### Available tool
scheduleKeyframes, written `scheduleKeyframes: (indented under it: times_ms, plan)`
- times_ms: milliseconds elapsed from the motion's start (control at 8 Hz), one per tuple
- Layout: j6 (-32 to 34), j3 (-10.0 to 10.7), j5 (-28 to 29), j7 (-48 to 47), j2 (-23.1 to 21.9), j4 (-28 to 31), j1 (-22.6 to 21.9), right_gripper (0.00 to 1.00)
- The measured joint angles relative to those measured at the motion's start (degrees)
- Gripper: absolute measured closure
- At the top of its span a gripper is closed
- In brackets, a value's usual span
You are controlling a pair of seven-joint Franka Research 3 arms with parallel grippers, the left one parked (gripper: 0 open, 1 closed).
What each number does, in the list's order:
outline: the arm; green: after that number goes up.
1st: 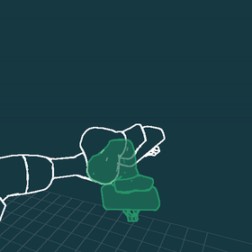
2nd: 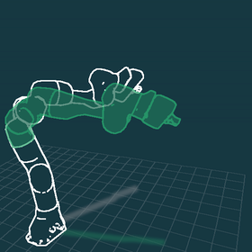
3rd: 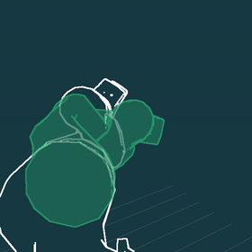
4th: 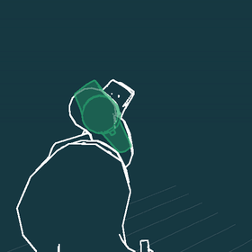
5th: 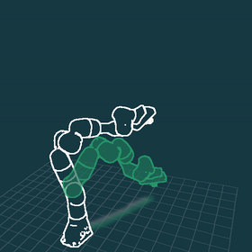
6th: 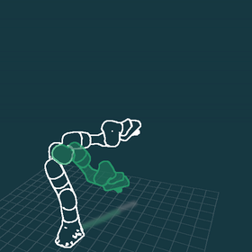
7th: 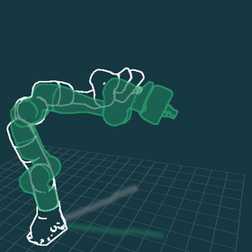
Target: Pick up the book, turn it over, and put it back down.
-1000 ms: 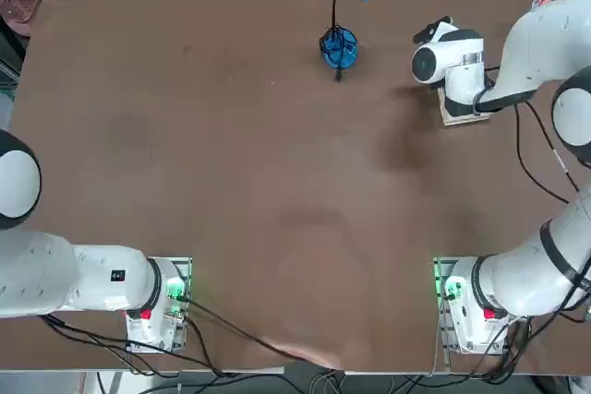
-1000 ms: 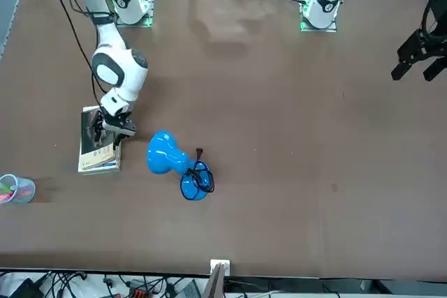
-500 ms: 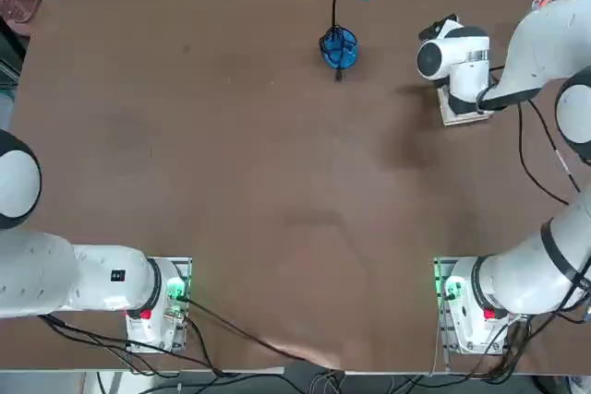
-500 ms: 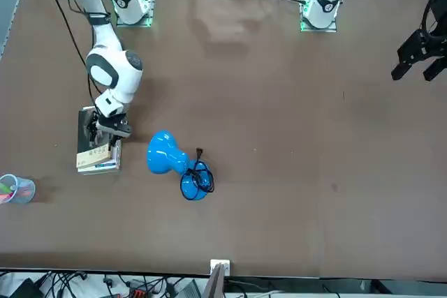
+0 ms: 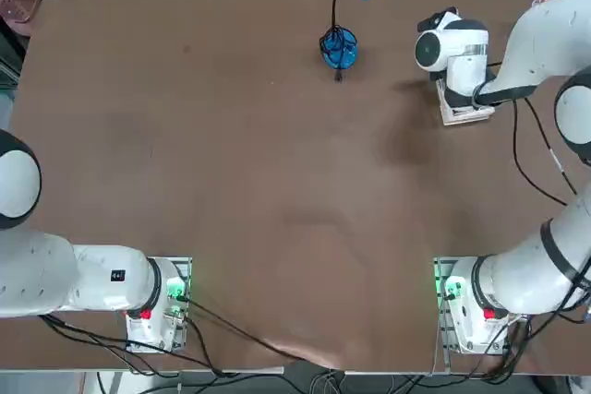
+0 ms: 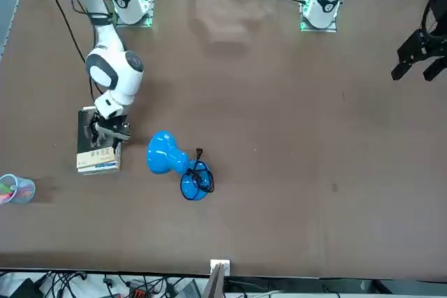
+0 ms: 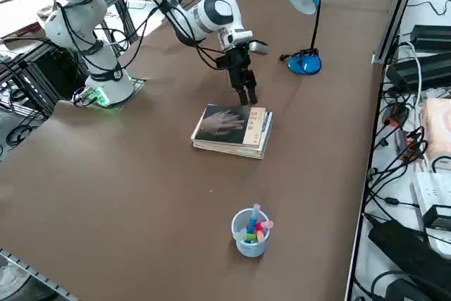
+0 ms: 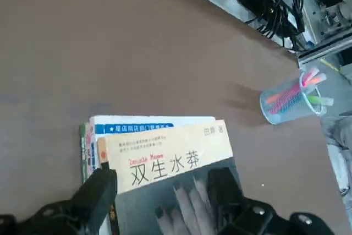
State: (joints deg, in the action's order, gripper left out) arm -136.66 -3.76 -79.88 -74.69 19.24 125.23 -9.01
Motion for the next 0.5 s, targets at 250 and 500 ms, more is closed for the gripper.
scheduleKeyframes:
  times_ms: [250,500]
  plan:
    - [-0.2,0.0,9.6,6.5,-0.1,-2.8,-0.2,0.0]
    - [1.1,0.0,20.5,17.0,-0.6,-5.9,-0.2,0.0]
